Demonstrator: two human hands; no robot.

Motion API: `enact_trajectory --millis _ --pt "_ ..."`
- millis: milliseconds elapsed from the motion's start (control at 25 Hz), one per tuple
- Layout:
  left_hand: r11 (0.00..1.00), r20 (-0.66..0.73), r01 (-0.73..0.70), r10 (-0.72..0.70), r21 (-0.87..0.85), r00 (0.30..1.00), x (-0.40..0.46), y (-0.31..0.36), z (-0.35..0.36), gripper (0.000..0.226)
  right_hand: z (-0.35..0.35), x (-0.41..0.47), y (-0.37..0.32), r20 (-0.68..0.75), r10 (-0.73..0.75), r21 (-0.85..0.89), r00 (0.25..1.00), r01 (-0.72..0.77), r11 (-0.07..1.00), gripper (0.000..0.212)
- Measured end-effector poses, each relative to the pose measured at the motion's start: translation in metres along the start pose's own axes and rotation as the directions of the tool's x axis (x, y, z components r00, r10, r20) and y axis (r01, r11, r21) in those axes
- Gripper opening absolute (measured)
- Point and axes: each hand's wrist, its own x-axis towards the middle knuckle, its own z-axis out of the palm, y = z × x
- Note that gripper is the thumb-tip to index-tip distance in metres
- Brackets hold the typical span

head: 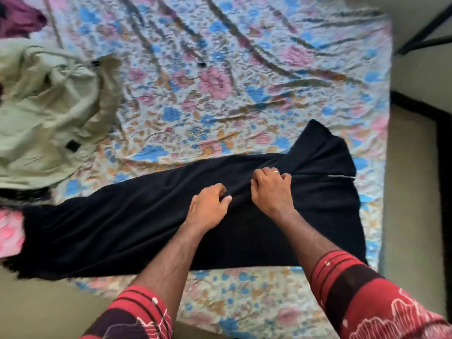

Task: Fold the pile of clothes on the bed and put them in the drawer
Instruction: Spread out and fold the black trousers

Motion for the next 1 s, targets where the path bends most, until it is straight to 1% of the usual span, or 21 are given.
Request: enact_trajectory --millis 80,160,200,280,320,400,440,520,560,600,640,680,720,760,800,840,880,920,960,1000 --pt "1.000 0.025 -0.008 0.007 0.004 1.000 0.024 0.035 0.018 0.030 -0.009 0.018 0.045 -0.017 0.074 -0.018 0.997 -0.075 0.997 0.013" --pt "0.999 0.039 -0.033 0.032 0.037 0.999 0.051 0.072 0.039 0.035 -0.016 0.041 0.093 -0.036 0.155 0.017 0.987 -0.155 0.988 0.015" --pt "0.997 0.041 -0.047 0.045 0.054 0.998 0.062 0.087 0.046 0.038 -0.020 0.053 0.112 -0.040 0.197 0.082 0.980 -0.193 0.978 0.015" --pt "0.994 0.042 -0.067 0.064 0.083 0.997 0.086 0.113 0.060 0.044 -0.027 0.083 0.146 -0.004 0.302 0.230 0.953 -0.293 0.928 0.019" --pt "0.992 0.041 -0.073 0.069 0.104 0.997 0.096 0.122 0.065 0.045 -0.030 0.099 0.157 0.022 0.357 0.261 0.934 -0.350 0.900 0.022" --pt "0.982 0.039 -0.076 0.070 0.171 0.997 0.112 0.136 0.075 0.049 -0.029 0.130 0.173 0.085 0.487 0.301 0.869 -0.488 0.819 0.036" --pt "0.974 0.036 -0.073 0.067 0.212 0.997 0.117 0.140 0.080 0.052 -0.027 0.143 0.177 0.133 0.562 0.339 0.816 -0.570 0.748 0.047" --pt "0.958 0.012 -0.069 0.069 0.279 0.998 0.125 0.146 0.091 0.057 -0.017 0.163 0.185 0.291 0.659 0.384 0.693 -0.716 0.583 0.069" --pt "0.952 -0.005 -0.070 0.074 0.298 0.997 0.125 0.147 0.096 0.058 -0.011 0.167 0.187 0.371 0.663 0.361 0.650 -0.759 0.542 0.074" --pt "0.946 -0.013 -0.076 0.085 0.315 0.996 0.125 0.147 0.101 0.057 -0.004 0.169 0.189 0.420 0.651 0.331 0.632 -0.775 0.539 0.073" --pt "0.936 -0.010 -0.090 0.099 0.340 0.995 0.123 0.147 0.104 0.054 0.001 0.170 0.192 0.429 0.635 0.316 0.643 -0.765 0.562 0.063" --pt "0.924 -0.004 -0.106 0.115 0.368 0.993 0.122 0.147 0.107 0.049 0.002 0.168 0.194 0.415 0.619 0.333 0.667 -0.744 0.578 0.047" --pt "0.916 -0.013 -0.111 0.125 0.386 0.992 0.121 0.147 0.110 0.042 0.001 0.164 0.196 0.391 0.621 0.402 0.679 -0.733 0.549 0.029" --pt "0.917 -0.037 -0.104 0.127 0.385 0.991 0.121 0.147 0.111 0.035 -0.001 0.159 0.200 0.371 0.643 0.533 0.670 -0.721 0.444 0.016" --pt "0.930 -0.069 -0.095 0.127 0.356 0.989 0.119 0.149 0.112 0.029 -0.004 0.150 0.205 0.367 0.684 0.671 0.631 -0.689 0.275 0.011" --pt "0.946 -0.097 -0.097 0.133 0.309 0.986 0.117 0.152 0.113 0.024 -0.009 0.137 0.210 0.383 0.727 0.780 0.570 -0.621 0.075 0.013" --pt "0.956 -0.110 -0.115 0.149 0.269 0.983 0.114 0.156 0.113 0.019 -0.016 0.121 0.216 0.429 0.760 0.842 0.488 -0.520 -0.142 0.014" --pt "0.955 -0.103 -0.154 0.185 0.255 0.977 0.109 0.159 0.113 0.015 -0.023 0.101 0.224 0.508 0.756 0.850 0.414 -0.381 -0.362 0.014" --pt "0.940 -0.084 -0.214 0.243 0.267 0.966 0.102 0.163 0.111 0.012 -0.030 0.078 0.232 0.601 0.708 0.798 0.371 -0.237 -0.553 0.013" --pt "0.914 -0.058 -0.283 0.312 0.291 0.948 0.092 0.165 0.111 0.010 -0.035 0.052 0.239 0.662 0.657 0.726 0.361 -0.088 -0.682 0.013"
